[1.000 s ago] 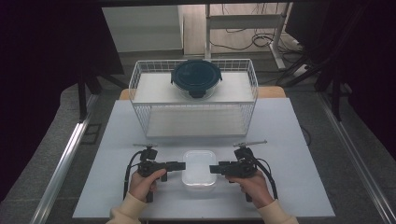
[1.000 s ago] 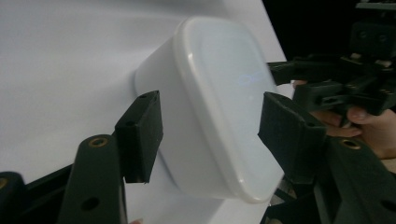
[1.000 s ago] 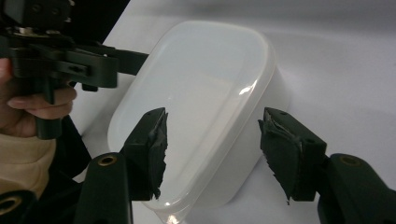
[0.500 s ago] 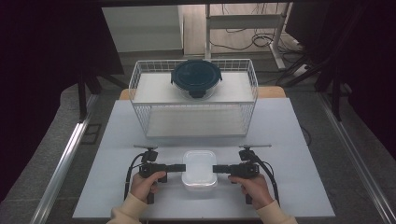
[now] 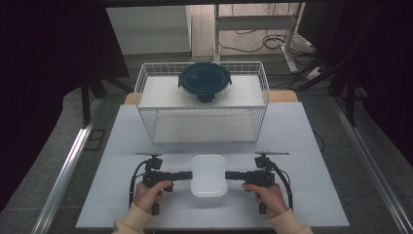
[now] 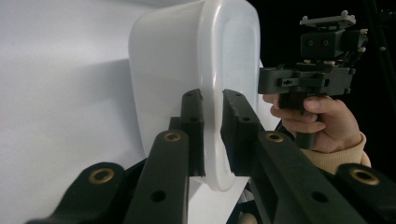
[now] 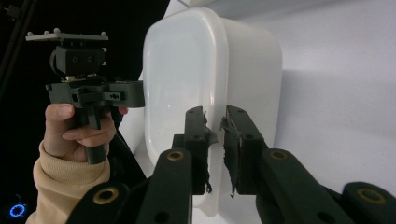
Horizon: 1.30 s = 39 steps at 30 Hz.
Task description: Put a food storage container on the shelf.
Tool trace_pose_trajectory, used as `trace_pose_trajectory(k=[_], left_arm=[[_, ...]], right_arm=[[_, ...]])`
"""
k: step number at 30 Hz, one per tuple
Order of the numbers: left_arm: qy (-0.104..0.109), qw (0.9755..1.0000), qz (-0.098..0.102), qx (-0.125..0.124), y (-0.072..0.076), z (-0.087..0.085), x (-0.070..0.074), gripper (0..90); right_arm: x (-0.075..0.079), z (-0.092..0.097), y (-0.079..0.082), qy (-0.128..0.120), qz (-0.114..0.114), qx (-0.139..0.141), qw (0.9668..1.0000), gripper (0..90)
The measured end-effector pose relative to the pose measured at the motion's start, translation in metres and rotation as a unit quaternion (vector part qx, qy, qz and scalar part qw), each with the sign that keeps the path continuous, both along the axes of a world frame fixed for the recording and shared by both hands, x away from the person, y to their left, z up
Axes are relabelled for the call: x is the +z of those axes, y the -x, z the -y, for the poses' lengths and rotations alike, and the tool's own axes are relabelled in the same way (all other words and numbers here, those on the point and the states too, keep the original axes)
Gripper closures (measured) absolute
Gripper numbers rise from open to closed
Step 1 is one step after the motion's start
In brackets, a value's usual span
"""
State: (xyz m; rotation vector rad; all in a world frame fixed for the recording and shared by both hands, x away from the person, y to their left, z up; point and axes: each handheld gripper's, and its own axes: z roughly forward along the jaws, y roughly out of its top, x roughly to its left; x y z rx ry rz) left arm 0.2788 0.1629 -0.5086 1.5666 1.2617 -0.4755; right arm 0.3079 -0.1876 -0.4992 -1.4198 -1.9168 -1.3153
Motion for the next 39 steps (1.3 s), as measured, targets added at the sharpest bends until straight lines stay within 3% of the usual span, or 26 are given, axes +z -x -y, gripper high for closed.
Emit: trace_pose_trajectory(k=[9,21,28,39], left_arm=[[-0.003,0.9998,0.017,0.003,0.003,-0.003,0.007,80.8],[-0.002,0.9983,0.058,0.003,0.011,-0.007,0.029,80.4],[-0.006,0.9976,0.069,0.003,0.013,-0.006,0.036,80.4],[-0.015,0.9949,0.099,0.001,0.01,-0.004,0.061,80.4]], right_arm=[[0.005,-0.001,0.003,-0.01,0.012,0.009,0.9998,80.2],[0.037,-0.005,0.014,-0.004,0.08,0.028,0.9964,80.7],[0.04,-0.004,0.013,-0.005,0.09,0.032,0.9954,80.7],[0.063,-0.003,0.013,-0.007,0.122,0.031,0.992,80.7]])
